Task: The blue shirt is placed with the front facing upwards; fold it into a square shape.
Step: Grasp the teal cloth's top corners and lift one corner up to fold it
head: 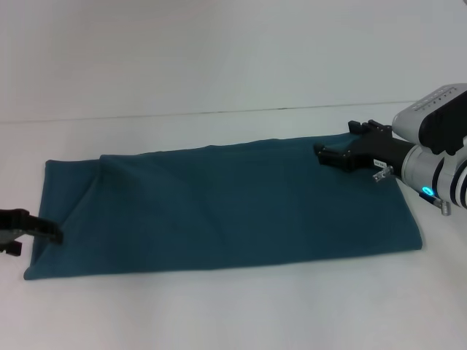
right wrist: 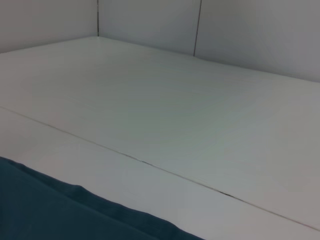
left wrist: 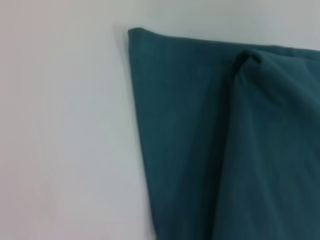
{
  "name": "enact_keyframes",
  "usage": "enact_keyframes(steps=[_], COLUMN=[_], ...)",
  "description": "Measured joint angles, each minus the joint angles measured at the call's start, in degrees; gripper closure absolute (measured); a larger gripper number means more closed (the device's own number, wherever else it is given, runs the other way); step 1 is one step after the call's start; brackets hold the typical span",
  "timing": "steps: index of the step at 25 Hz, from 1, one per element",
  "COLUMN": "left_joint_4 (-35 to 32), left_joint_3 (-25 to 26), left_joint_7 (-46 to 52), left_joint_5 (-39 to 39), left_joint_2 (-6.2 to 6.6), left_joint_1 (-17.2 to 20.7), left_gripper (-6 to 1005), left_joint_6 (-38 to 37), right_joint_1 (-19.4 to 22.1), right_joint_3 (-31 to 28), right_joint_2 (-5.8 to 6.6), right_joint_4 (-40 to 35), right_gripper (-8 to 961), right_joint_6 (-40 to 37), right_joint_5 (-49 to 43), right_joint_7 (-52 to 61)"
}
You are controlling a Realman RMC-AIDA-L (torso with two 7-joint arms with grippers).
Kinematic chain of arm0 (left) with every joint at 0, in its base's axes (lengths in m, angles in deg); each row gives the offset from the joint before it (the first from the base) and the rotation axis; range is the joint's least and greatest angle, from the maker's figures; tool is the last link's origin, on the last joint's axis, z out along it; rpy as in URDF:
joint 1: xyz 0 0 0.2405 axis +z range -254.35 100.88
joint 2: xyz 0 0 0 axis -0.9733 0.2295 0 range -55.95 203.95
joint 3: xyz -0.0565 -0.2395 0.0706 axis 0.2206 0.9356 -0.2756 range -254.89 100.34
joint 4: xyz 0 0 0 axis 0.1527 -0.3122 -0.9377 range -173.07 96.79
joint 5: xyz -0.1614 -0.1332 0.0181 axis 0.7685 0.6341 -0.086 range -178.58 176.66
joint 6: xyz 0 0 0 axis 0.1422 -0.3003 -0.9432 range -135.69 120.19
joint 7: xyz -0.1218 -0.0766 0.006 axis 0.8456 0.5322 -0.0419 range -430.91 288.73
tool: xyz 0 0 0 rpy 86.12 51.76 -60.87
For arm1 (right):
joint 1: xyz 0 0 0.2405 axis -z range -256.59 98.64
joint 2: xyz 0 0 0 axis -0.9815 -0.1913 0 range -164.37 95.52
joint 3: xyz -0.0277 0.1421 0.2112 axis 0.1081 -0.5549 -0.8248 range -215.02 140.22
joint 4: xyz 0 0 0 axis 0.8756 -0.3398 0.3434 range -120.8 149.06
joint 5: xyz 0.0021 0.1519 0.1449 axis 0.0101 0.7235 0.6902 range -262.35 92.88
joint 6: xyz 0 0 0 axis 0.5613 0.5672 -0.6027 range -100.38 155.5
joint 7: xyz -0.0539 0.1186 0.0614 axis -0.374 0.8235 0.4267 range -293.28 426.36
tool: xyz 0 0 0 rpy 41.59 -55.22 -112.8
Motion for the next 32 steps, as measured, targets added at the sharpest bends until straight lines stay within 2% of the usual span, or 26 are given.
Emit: enact_keyframes(steps=[7,32], left_joint_4=[-0.31,-0.92], left_joint_3=[-0.05,-1.53], left_joint_7=[0.44,0.61], left_joint_5=[-2.01,-1.77], left_joint_2=[-0.76,-2.18], left_joint_1=[0.19,-0.06], left_gripper=[124,129], left_joint_6=[0.61,0.01], right_joint_1=[-0.07,-0.17], right_joint_3=[0.16,0.04], right_joint_2=[0.00,0.00], right_joint_4=[0.23,0.83], right_gripper=[56,57], right_joint_6=[0.35,0.52], right_joint_5=[0.00,0.08], right_joint_7=[-0.02,-0.73])
